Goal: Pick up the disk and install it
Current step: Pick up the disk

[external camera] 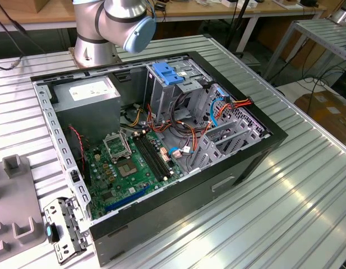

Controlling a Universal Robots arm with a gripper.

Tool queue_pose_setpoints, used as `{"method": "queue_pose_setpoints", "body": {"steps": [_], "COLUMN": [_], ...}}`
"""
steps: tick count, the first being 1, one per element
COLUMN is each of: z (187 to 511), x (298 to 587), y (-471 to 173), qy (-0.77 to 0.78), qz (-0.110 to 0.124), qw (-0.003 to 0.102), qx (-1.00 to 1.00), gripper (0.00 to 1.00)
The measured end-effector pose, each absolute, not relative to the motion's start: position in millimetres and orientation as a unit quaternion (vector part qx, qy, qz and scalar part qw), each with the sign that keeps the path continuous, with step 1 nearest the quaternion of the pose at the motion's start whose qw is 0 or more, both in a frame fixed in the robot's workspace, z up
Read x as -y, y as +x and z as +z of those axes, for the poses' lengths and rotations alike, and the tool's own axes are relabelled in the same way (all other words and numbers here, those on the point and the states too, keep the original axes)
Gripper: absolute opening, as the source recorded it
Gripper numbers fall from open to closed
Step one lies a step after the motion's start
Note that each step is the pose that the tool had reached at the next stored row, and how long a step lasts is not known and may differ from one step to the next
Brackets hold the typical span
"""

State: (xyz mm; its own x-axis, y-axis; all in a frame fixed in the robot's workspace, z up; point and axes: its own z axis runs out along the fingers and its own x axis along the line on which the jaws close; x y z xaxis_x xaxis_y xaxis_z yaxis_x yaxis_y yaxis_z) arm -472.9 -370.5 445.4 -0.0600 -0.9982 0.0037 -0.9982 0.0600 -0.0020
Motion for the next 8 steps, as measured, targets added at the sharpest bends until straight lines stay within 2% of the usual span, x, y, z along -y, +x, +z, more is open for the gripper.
{"method": "queue_pose_setpoints", "body": {"steps": [8], "z": [466.4], "x": [370.5], "y": [-472.9], "qy": [0.686], "qz": [0.002], "qw": [0.001], "qx": [0.728], "gripper": [0.37]}}
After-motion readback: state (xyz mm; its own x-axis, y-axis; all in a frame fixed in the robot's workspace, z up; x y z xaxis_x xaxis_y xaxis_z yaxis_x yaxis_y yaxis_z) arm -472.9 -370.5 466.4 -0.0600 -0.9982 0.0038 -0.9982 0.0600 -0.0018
